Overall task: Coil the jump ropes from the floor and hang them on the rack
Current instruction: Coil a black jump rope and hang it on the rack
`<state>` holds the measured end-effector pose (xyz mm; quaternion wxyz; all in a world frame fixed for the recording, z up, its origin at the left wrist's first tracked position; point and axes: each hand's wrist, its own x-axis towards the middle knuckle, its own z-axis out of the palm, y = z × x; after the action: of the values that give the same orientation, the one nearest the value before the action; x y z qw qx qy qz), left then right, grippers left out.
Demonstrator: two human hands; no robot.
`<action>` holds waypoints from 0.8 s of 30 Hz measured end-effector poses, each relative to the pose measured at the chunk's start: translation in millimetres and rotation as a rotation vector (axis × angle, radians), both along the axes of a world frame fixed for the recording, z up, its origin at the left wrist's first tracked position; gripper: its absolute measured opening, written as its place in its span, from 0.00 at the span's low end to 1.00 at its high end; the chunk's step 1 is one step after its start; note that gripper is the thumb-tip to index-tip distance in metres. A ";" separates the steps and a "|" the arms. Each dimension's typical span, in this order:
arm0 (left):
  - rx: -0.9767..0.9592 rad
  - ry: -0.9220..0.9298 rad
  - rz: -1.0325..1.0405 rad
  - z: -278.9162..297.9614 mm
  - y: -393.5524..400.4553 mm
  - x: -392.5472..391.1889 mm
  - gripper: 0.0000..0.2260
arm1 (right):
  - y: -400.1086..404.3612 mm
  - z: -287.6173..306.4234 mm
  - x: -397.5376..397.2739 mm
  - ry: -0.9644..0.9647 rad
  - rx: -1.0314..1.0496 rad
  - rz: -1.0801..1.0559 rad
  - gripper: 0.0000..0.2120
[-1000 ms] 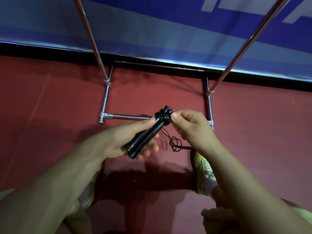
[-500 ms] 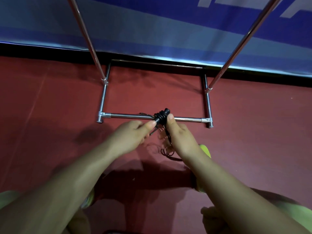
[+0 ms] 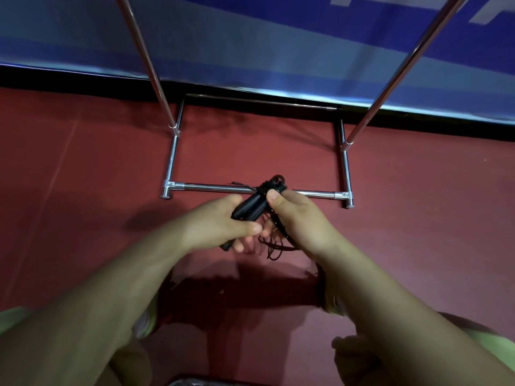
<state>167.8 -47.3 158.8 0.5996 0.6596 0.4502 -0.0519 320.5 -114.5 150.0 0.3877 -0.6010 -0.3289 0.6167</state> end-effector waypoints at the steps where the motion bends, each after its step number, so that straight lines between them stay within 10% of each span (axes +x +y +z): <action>1: -0.180 -0.064 0.020 3.9 1.2 -1.7 0.05 | 1.2 2.0 2.1 0.018 0.009 0.003 0.17; 8: -0.664 -0.166 0.179 9.4 8.4 -8.0 0.32 | 4.5 7.2 14.0 0.223 0.017 -0.005 0.10; 24: 0.198 0.186 0.093 -16.7 -1.8 2.3 0.23 | -1.5 -0.7 10.1 -0.197 -0.251 -0.024 0.20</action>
<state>170.1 -49.1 142.1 0.4891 0.6865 0.5366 -0.0402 330.6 -115.9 149.3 0.2828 -0.7062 -0.2788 0.5861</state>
